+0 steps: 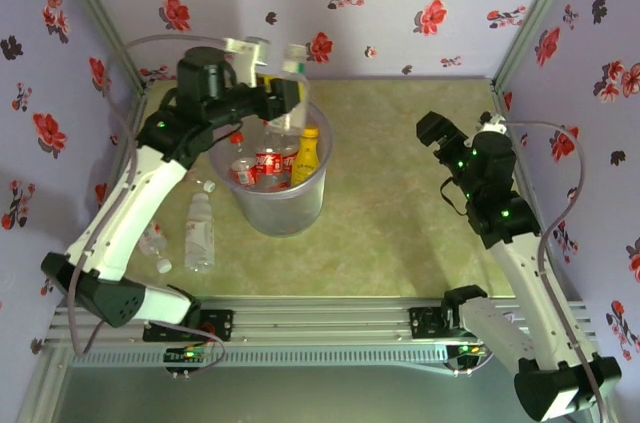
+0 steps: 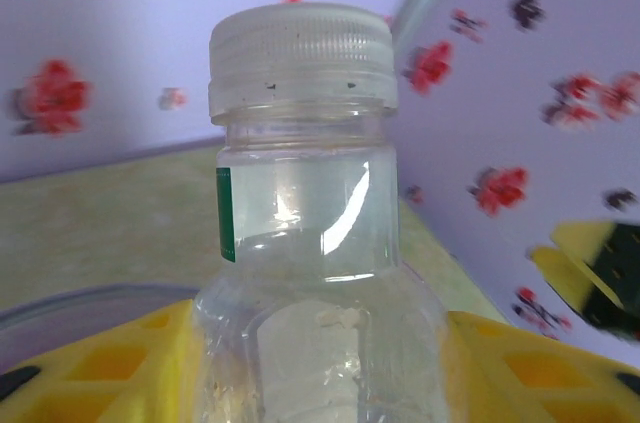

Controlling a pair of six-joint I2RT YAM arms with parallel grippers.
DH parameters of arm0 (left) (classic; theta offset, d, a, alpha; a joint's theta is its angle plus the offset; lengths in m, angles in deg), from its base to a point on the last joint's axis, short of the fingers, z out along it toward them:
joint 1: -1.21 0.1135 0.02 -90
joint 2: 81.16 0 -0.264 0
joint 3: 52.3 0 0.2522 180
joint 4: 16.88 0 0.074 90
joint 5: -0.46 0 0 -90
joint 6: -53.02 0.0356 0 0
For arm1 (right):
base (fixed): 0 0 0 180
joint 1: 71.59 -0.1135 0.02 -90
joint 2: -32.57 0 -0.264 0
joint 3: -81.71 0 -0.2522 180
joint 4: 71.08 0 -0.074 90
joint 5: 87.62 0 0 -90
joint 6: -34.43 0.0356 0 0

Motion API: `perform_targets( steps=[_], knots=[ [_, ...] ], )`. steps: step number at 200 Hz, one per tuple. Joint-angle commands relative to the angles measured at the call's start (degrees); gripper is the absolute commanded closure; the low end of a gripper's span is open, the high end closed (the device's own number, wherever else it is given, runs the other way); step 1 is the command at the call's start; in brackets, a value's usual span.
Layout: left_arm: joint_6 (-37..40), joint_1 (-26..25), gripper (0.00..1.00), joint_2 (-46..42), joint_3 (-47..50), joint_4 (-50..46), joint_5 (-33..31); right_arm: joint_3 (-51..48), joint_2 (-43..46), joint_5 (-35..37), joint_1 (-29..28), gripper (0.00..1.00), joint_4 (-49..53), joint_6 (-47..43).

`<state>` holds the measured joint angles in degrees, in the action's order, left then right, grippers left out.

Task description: Put the plastic bottles in the bin

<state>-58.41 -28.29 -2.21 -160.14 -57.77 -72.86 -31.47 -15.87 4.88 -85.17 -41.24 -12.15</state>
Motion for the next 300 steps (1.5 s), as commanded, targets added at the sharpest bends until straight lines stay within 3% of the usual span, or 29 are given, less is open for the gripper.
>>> perform_targets(
  steps=[1,48,117,183,197,212,236,267,300],
  knots=[
    [-4.3,2.4,0.97,-3.2,3.8,-6.7,-8.0,-0.9,0.4,2.2,0.4,0.01,1.7,-1.6],
    [-8.7,3.3,1.00,-7.0,12.3,-9.1,-13.7,-1.1,-2.7,1.3,0.6,0.01,1.6,-2.6],
    [-17.9,2.0,1.00,-9.2,21.0,-9.9,-14.2,-2.2,-6.3,-0.1,0.7,0.01,-0.4,-2.5],
    [-19.9,0.9,1.00,-10.5,27.6,-7.3,-14.3,-2.1,-7.2,-0.7,0.7,0.01,-0.5,-2.2],
    [-19.5,0.6,0.87,-10.6,28.0,-6.9,-13.8,-2.2,-6.9,-0.6,0.7,0.01,-0.3,-2.2],
    [-18.9,0.4,0.63,-11.1,28.0,-6.3,-13.7,-2.3,-6.8,-0.4,0.7,0.01,-0.1,-2.2],
    [-17.8,0.3,0.42,-11.7,26.8,-6.1,-13.2,-2.3,-6.8,-0.7,0.7,0.01,-0.2,-2.2],
    [-15.5,0.3,0.18,-11.9,24.6,-5.8,-12.3,-2.2,-7.2,-0.9,0.7,0.01,-0.4,-2.1],
    [-11.6,0.3,0.01,-11.3,19.9,-7.3,-13.2,-2.2,-7.1,-0.9,0.7,0.01,-0.2,-2.3]
  ],
)
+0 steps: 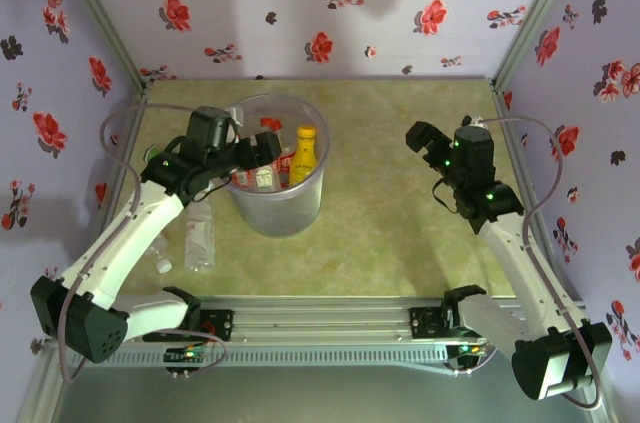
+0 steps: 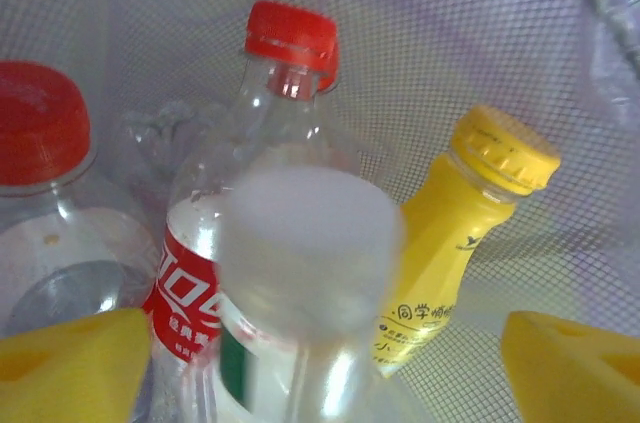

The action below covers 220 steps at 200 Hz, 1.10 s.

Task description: Put the plastic bottles in the bin

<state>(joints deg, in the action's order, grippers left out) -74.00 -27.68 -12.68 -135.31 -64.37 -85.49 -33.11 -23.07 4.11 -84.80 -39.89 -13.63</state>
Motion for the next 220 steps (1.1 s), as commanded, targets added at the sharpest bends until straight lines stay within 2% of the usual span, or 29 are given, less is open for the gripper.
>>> perform_targets(
  steps=[1,25,51,108,172,220],
  knots=[
    [4.3,-0.3,0.01,-0.8,-5.1,-0.9,-0.7,-0.5,0.1,-0.2,0.4,0.01,-1.5,-0.8],
    [8.7,-0.3,0.02,1.1,-8.7,-3.3,-6.5,-0.7,0.2,-0.2,0.3,0.01,-1.4,-0.8],
    [10.0,-0.3,0.20,3.9,-10.0,-2.0,-7.5,-0.6,0.2,-0.3,0.3,0.01,-1.3,-0.9],
    [8.4,-2.5,0.53,7.8,-7.6,0.3,-4.3,-0.8,0.0,0.3,0.4,0.01,-0.7,-1.4],
    [4.0,-5.9,0.62,11.6,-1.7,4.6,-1.9,-1.4,-0.4,-0.3,0.4,0.01,-1.5,-0.8],
    [3.6,-6.2,0.62,11.8,-1.0,5.2,-2.3,-2.0,0.0,-0.4,0.4,0.01,-2.0,-0.2]
  ],
)
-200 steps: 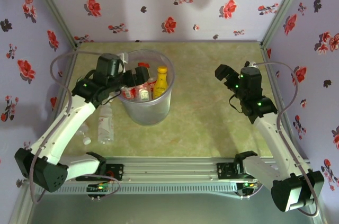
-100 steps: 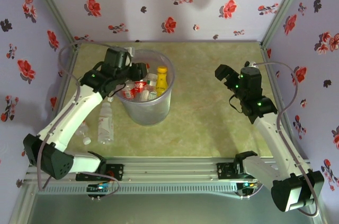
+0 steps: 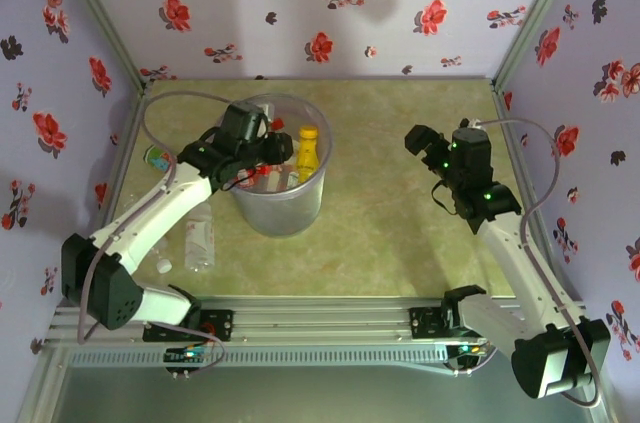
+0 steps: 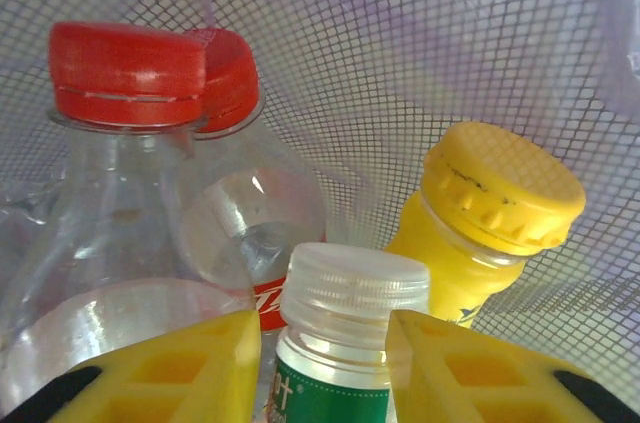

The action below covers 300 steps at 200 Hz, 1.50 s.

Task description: Put the plastic bottles in the bin

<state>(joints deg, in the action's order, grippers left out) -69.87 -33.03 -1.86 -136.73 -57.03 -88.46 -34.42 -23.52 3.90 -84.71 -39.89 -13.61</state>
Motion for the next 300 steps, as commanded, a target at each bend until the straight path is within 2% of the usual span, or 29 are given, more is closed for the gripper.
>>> perform_targets(
  steps=[1,10,38,74,89,132,147,160,185,210,231,300],
  knots=[
    [-0.4,-0.8,0.62,1.0,0.3,-2.2,0.6,-0.6,0.4,-0.2,0.3,0.01,-2.0,-0.3],
    [0.5,-0.8,0.58,0.7,-1.1,-3.2,0.2,-0.5,0.3,-0.4,0.3,0.01,-2.0,-0.3],
    [3.9,-0.8,0.39,0.1,-6.4,-7.1,-1.9,-0.3,0.2,-0.4,0.3,0.01,-2.2,-0.3],
    [7.4,0.3,0.26,-1.2,-12.0,-11.1,-4.4,-0.4,0.1,-0.1,0.3,0.01,-2.1,-1.0],
    [8.1,1.9,0.22,-2.2,-13.6,-12.8,-5.2,-0.4,0.0,-0.1,0.4,0.01,-2.0,-1.2],
    [8.2,8.1,0.01,-7.4,-15.0,-20.2,-11.2,-0.2,0.1,0.0,0.6,0.01,-1.4,-2.3],
    [7.6,12.1,0.00,-10.9,-13.1,-22.7,-12.6,-0.2,0.1,0.2,0.7,0.01,-1.3,-2.6],
    [6.8,16.6,0.00,-14.2,-9.8,-22.8,-10.9,-0.3,-0.2,0.0,0.9,0.01,-1.4,-2.9],
    [4.0,26.2,0.00,-18.0,-2.5,-22.0,-3.6,-0.1,-1.3,-1.4,1.2,0.01,-1.7,-3.1],
    [-1.5,32.5,0.00,-20.2,7.5,-16.5,5.0,-0.1,-2.0,-2.4,1.4,0.01,-1.9,-2.7],
    [-4.9,34.0,0.01,-21.0,15.4,-12.4,7.6,-0.3,-2.3,-4.1,1.9,0.01,-2.4,-2.0],
    [-6.0,34.0,0.04,-21.9,28.7,-8.9,1.0,-0.1,-3.5,-5.8,3.3,0.01,-2.8,-2.0]
  ],
)
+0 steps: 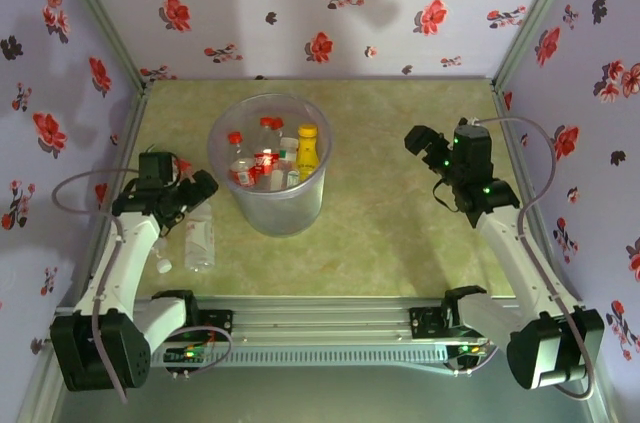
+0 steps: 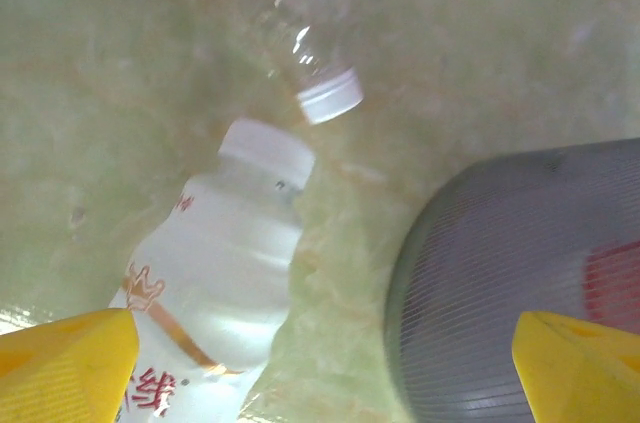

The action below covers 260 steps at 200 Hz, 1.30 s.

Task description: Put the plastic bottles in the bin

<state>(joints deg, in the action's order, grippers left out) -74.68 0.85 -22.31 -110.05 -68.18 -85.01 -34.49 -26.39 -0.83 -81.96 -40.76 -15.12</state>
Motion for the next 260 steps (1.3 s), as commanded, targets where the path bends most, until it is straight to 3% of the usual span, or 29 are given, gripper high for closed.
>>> perform_targets(
  steps=[1,85,144,207,240,260],
  knots=[
    [-1.2,0.1,0.04,-1.4,2.1,2.1,-2.6,0.0,-0.7,-1.1,0.5,0.01,-1.9,-0.5],
    [1.5,0.1,0.03,4.3,8.0,3.6,-5.4,0.0,-1.1,-0.6,0.7,0.01,-2.4,-0.4],
    [1.7,0.0,0.14,7.7,9.0,7.3,-5.1,-0.4,-0.1,0.3,0.9,0.01,-1.8,-0.7],
    [2.1,0.1,0.16,12.2,9.4,10.4,-4.7,0.2,1.0,1.1,1.3,0.01,0.1,-1.5],
    [2.4,0.0,0.29,13.5,8.5,10.4,-5.0,0.2,1.1,1.0,1.5,0.01,0.5,-1.6],
    [2.5,0.1,0.32,12.4,7.2,9.2,-5.1,0.2,1.3,1.0,1.7,0.01,0.9,-1.8]
  ],
)
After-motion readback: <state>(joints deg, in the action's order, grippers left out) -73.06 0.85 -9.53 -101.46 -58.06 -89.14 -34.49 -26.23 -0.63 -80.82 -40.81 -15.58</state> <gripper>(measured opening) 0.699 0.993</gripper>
